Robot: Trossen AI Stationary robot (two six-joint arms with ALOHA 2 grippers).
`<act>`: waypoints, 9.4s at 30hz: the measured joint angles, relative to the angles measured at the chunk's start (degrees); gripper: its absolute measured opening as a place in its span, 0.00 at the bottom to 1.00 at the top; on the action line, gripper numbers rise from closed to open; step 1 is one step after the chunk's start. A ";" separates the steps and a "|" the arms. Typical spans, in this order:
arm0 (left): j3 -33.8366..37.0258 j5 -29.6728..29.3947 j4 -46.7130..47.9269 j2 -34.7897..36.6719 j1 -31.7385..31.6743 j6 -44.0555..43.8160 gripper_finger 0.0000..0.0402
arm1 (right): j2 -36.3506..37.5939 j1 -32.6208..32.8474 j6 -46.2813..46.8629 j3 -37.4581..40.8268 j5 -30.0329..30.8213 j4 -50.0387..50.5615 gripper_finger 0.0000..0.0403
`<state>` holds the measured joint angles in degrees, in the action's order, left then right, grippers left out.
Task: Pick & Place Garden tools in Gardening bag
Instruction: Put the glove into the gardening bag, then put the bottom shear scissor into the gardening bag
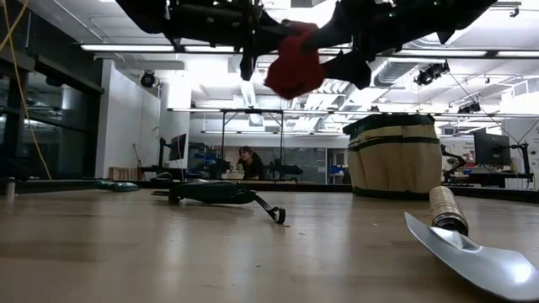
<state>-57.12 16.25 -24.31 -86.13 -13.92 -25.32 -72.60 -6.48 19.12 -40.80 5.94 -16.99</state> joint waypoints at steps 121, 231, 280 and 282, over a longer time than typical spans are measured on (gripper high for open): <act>0.00 1.23 35.20 17.40 -10.44 8.52 0.59 | -8.85 -27.78 22.92 -31.89 0.06 87.49 0.10; 2.05 -21.03 42.86 -12.35 23.05 44.81 0.59 | 7.56 0.61 19.01 -31.87 1.61 79.25 0.50; 1.95 -19.13 43.47 -14.71 22.93 46.85 0.22 | 7.54 0.61 18.57 -31.87 1.59 77.76 0.50; 1.95 -19.14 43.61 -14.73 22.95 45.96 0.17 | 7.54 0.61 18.56 -31.87 1.59 77.71 0.50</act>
<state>-55.18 -2.89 19.30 -100.86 9.04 20.64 -65.06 -5.87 37.68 -72.66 7.53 60.72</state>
